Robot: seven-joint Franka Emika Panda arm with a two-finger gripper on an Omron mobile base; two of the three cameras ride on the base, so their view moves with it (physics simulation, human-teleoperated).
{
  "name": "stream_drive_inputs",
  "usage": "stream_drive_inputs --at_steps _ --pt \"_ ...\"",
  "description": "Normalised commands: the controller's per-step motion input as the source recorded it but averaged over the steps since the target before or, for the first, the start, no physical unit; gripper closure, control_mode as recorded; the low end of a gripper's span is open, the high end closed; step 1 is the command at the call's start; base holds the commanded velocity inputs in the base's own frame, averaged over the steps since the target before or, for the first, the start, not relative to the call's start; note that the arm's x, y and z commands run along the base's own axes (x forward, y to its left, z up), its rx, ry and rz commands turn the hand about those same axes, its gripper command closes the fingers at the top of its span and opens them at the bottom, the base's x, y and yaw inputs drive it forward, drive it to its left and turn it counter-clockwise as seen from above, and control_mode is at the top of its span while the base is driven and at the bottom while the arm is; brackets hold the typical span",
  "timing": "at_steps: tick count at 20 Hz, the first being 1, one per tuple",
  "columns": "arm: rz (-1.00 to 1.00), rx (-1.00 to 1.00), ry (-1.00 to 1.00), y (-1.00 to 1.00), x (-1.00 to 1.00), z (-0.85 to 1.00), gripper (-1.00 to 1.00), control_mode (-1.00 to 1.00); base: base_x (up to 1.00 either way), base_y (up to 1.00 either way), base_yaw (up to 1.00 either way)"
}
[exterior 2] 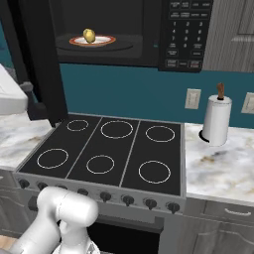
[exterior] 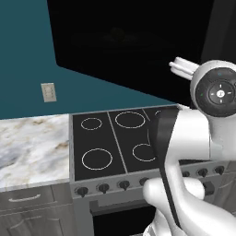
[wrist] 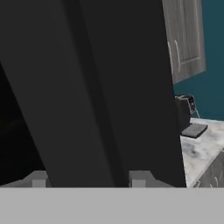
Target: Retrieve the reheated potato from the microwave, then place the potato, cheese, and condiment on the cutting board.
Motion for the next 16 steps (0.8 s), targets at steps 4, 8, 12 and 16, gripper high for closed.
stream_drive_inputs --at_steps 4,8,12,16 --pt "0.00 0.05 0.00 0.41 -0.38 0.08 1.00 -1.00 0.00 0.00 0.00" --pt "0.00 0.04 0.00 0.44 -0.23 0.03 1.00 -1.00 0.00 0.00 0.00" --pt "0.04 0.04 -0.01 0.49 -0.07 0.00 1.00 -1.00 0.00 0.00 0.00" --pt "0.06 0.06 -0.02 0.47 0.00 -0.02 -1.00 -1.00 0.00 0.00 0.00"
